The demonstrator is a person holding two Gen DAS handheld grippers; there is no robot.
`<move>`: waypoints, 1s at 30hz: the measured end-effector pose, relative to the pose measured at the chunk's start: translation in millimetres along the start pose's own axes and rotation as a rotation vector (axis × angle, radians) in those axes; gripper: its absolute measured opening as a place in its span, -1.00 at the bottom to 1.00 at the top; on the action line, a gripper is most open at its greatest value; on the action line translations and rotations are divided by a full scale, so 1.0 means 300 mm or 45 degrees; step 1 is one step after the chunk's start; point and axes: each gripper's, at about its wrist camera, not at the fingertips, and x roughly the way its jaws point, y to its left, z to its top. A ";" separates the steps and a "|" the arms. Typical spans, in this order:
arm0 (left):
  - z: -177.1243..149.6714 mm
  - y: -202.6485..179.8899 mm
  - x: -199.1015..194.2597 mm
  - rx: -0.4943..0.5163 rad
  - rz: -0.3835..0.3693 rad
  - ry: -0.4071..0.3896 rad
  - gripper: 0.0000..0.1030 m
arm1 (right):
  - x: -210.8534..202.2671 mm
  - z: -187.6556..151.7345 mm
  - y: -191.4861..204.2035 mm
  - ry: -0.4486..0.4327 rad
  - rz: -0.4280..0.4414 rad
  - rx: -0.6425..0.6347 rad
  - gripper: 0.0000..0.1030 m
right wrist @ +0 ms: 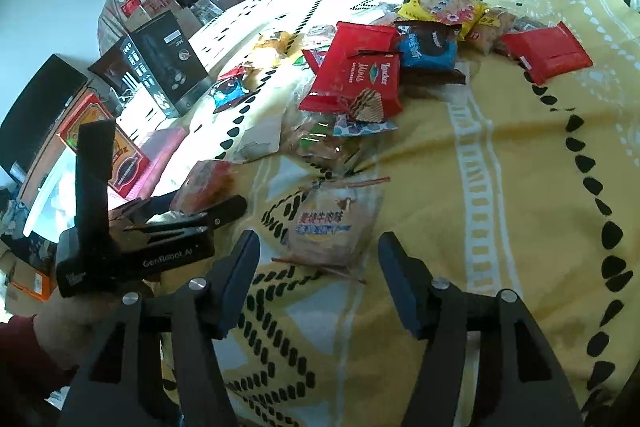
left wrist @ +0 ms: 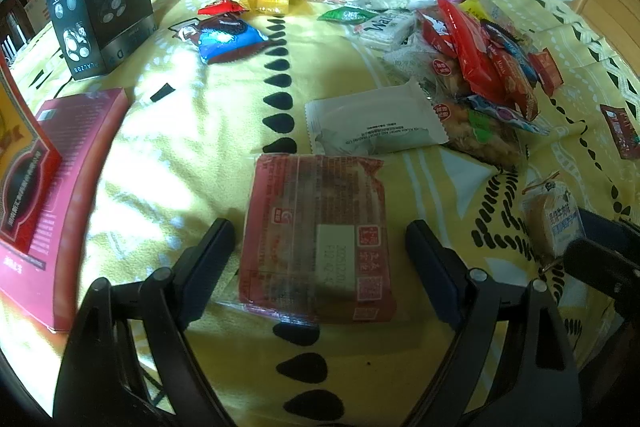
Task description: Organize snacks
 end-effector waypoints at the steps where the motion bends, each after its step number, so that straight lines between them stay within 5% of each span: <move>1: 0.000 0.000 0.000 0.000 0.000 -0.001 0.72 | 0.008 0.004 0.008 0.001 -0.021 -0.011 0.27; 8: -0.001 -0.004 0.000 0.001 0.006 -0.001 0.73 | 0.060 0.016 0.027 0.011 -0.130 -0.011 0.27; 13: -0.002 -0.009 -0.007 0.009 0.010 0.013 0.66 | 0.080 0.010 0.025 0.026 -0.208 -0.042 -0.03; 16: 0.003 -0.001 -0.026 0.002 0.007 0.011 0.31 | 0.055 0.016 0.019 0.002 -0.188 -0.029 -0.13; 23: 0.060 0.019 -0.175 0.002 0.004 -0.128 0.03 | -0.141 0.114 0.174 -0.223 -0.087 -0.162 -0.15; 24: 0.074 0.023 -0.210 0.004 0.001 -0.163 -0.99 | -0.181 0.135 0.216 -0.278 -0.066 -0.202 -0.15; 30: 0.151 0.076 -0.414 -0.043 -0.003 -0.365 -0.89 | -0.350 0.211 0.422 -0.507 -0.055 -0.444 -0.15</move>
